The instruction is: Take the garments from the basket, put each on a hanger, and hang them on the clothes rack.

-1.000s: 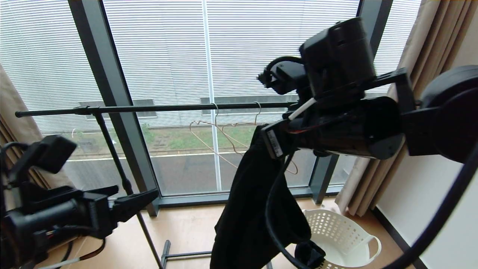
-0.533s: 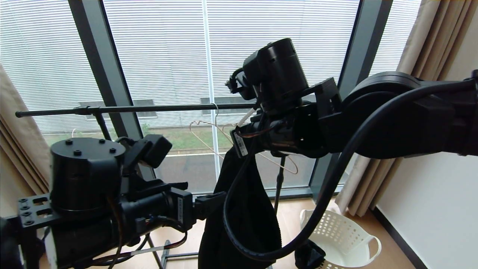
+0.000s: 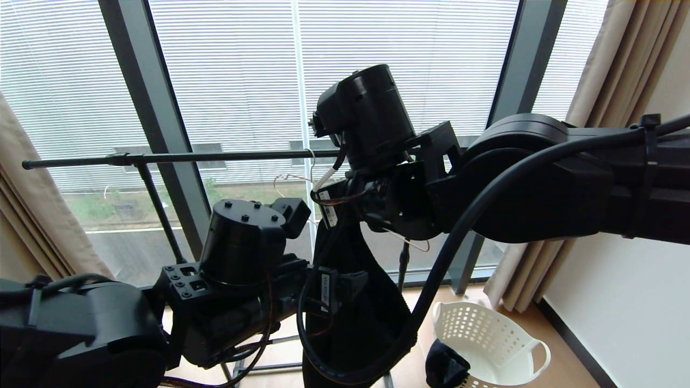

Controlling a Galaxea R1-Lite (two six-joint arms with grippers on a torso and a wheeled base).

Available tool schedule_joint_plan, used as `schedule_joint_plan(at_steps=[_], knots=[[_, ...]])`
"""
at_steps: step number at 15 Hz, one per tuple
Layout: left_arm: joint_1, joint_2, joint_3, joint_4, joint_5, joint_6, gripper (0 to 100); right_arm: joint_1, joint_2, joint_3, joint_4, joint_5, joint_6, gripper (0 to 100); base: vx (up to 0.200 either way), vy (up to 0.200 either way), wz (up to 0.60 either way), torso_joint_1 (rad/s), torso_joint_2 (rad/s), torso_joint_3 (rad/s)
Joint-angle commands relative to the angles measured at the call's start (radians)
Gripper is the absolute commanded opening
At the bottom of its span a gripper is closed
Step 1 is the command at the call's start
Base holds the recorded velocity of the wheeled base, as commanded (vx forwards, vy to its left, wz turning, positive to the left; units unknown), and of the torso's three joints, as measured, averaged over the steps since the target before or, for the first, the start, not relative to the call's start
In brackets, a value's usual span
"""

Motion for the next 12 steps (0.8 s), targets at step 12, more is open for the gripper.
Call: schedule_joint_plan(at_steps=[12], knots=[[0.043, 0.217, -0.021, 0.003, 0.187, -0.063, 100, -0.02, -0.048, -0.023, -0.005, -0.025, 0.024, 0, 0.0, 0.0, 0.0, 0.0, 0.0, 0.0]])
